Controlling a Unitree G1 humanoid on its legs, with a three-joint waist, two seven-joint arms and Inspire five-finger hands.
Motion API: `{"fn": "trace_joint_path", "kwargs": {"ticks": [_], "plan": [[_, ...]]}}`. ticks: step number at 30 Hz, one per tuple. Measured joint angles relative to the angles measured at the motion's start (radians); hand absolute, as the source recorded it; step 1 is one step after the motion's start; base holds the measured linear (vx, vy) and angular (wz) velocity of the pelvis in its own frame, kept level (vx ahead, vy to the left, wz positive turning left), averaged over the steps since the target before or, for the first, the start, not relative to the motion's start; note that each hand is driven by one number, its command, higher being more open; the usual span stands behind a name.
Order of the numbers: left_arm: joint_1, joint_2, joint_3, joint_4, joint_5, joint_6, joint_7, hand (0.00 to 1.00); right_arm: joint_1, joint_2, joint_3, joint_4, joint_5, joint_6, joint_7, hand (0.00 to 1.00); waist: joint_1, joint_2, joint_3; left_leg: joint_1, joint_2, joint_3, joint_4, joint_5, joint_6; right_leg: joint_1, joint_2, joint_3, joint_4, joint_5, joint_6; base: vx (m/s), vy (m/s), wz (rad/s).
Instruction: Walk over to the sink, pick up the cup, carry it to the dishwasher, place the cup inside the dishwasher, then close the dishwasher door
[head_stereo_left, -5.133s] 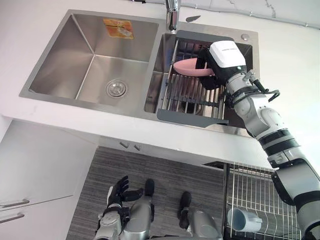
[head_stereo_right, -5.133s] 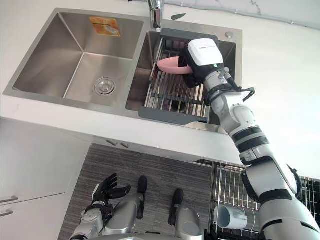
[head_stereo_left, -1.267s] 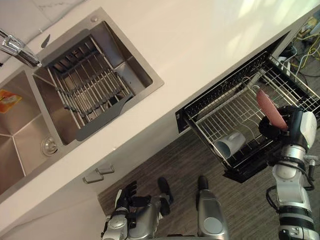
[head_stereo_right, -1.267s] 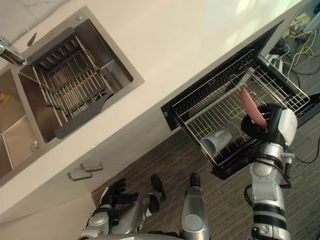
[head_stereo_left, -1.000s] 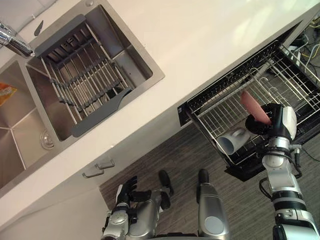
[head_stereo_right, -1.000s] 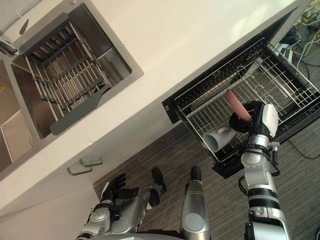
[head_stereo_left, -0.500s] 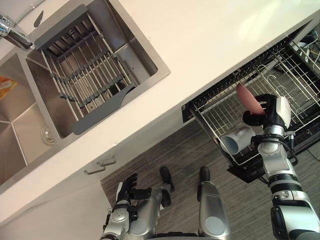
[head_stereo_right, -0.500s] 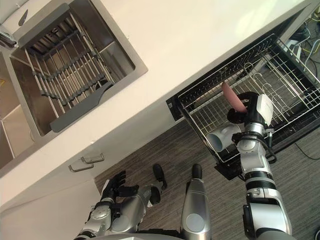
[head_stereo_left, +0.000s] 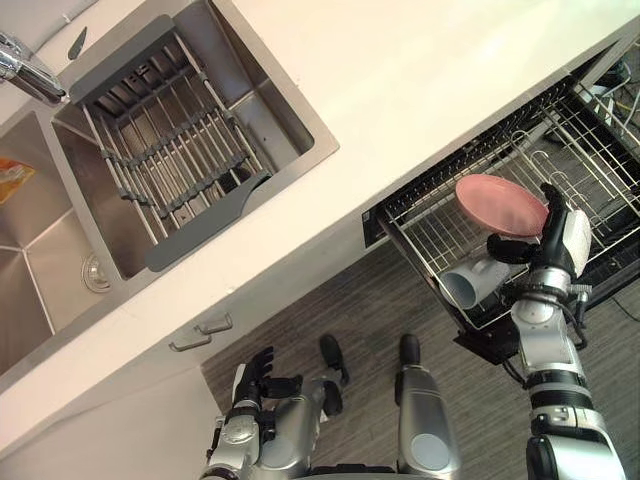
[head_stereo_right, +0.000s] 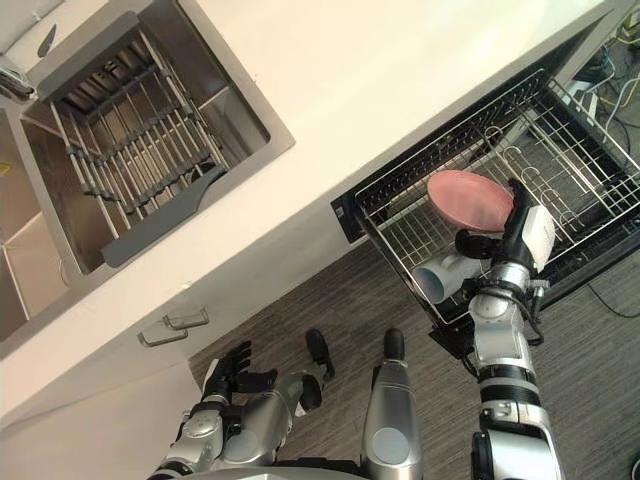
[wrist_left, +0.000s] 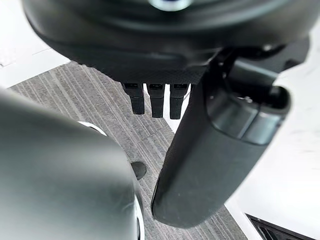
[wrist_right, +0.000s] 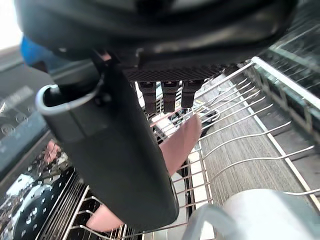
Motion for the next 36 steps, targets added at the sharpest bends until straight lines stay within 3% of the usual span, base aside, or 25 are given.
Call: {"fn": "trace_joint_path", "kwargs": {"ticks": [9,19,24,31,36], "plan": [[0.000,-0.001,0.020,0.000,0.009,0.013,0.000,0.90,0.152,0.091,-0.057,-0.145,-0.026,0.000,-0.008,0.90,-0.003,-0.014,-0.002,0.019,0.000,0.000,-0.016,0.003,0.004,0.015,0.005,0.003,-0.012,0.011,0.002,0.00,0.003,0.00],[0.001,0.005,0.058,0.005,0.028,0.024,-0.004,0.90,0.301,0.186,-0.102,-0.380,-0.022,-0.022,0.002,0.90,-0.017,-0.054,-0.016,0.042,0.007,0.000,-0.008,-0.008,-0.001,0.053,0.017,0.003,-0.041,0.015,0.003,0.01,-0.001,-0.01],[0.004,0.013,0.065,0.006,0.029,0.029,-0.018,0.90,0.348,0.203,-0.162,-0.458,0.050,-0.088,0.012,0.90,-0.021,-0.082,-0.036,0.046,0.018,0.000,0.018,-0.031,-0.003,0.082,0.025,0.001,-0.071,0.019,0.003,0.04,0.007,-0.02],[0.009,0.005,0.101,0.006,0.031,0.039,-0.023,0.90,0.397,0.279,-0.224,-0.499,0.190,-0.137,0.031,0.90,-0.027,-0.094,-0.052,0.060,0.024,-0.002,0.043,-0.052,-0.008,0.124,0.028,-0.003,-0.107,0.023,0.005,0.05,0.014,-0.01],[0.019,-0.015,0.131,0.004,0.031,0.049,-0.023,0.90,0.476,0.404,-0.303,-0.500,0.391,-0.154,0.034,0.90,-0.029,-0.097,-0.078,0.091,0.024,0.000,0.049,-0.084,-0.008,0.163,0.026,-0.006,-0.118,0.010,0.009,0.05,0.020,-0.02]]}}
